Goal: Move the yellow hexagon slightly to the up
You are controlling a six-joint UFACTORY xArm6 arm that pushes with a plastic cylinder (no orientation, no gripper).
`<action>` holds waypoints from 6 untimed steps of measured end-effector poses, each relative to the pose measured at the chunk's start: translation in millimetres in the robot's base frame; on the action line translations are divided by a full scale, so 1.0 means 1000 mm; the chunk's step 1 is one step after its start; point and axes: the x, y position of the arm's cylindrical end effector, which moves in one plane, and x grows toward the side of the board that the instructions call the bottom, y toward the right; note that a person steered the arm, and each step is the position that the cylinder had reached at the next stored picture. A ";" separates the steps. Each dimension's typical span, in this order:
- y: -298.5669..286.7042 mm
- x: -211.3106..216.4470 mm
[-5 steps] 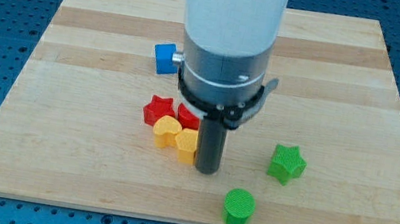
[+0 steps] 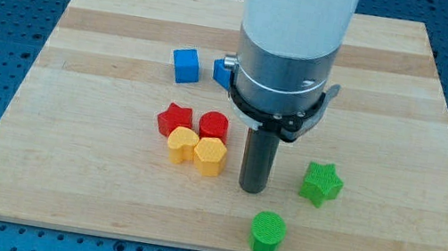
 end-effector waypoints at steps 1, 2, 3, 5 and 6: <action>-0.001 0.003; -0.015 0.005; -0.032 0.005; -0.026 -0.007; -0.009 -0.007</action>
